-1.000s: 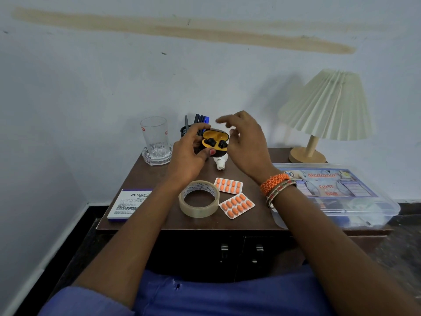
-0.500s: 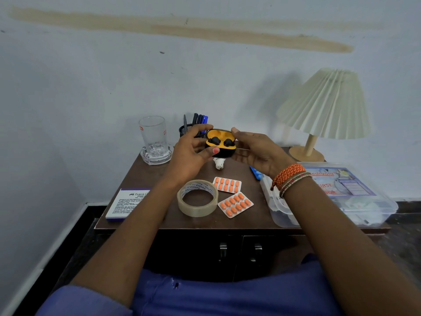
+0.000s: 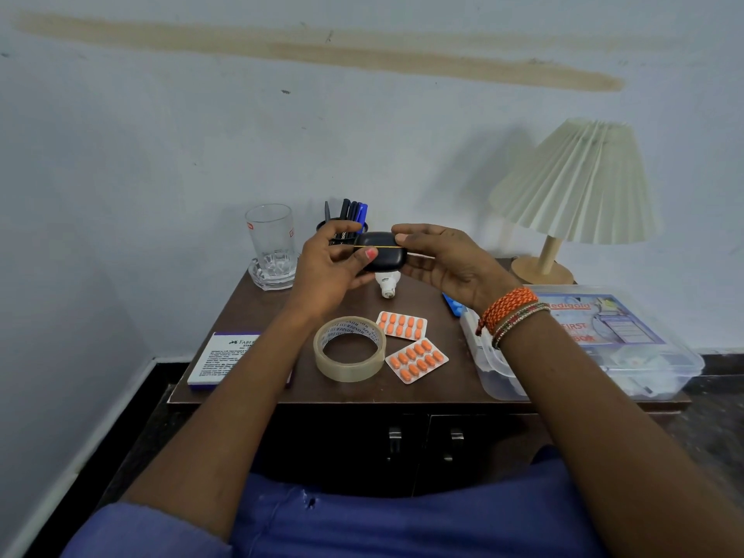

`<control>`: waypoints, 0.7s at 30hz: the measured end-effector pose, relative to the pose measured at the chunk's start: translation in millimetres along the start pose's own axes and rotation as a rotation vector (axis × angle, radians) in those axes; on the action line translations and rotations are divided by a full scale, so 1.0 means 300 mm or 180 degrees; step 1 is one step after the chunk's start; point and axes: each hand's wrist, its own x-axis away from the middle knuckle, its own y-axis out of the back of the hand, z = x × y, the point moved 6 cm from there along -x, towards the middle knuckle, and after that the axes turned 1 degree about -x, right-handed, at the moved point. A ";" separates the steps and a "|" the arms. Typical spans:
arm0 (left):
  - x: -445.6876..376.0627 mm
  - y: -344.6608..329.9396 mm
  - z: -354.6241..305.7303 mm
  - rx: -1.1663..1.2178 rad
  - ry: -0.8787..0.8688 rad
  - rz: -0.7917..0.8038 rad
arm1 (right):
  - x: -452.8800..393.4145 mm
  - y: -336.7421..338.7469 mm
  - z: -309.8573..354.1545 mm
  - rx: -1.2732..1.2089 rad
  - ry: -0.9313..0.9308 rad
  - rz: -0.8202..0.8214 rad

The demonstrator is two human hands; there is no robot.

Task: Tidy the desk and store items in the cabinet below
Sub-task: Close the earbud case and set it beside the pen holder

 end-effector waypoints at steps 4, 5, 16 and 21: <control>-0.001 0.002 0.000 -0.0059 0.0011 -0.0020 | 0.003 -0.003 0.003 -0.0017 0.0012 0.0048; -0.001 0.002 -0.001 -0.0074 0.0015 -0.0030 | 0.001 -0.003 0.006 0.0051 0.0060 0.0046; -0.002 -0.001 0.020 0.0338 0.0184 -0.0343 | 0.045 -0.079 0.066 0.4236 0.2349 0.0038; -0.025 0.011 0.031 -0.0326 0.0014 -0.0480 | -0.019 -0.028 0.094 0.4288 0.2329 -0.0188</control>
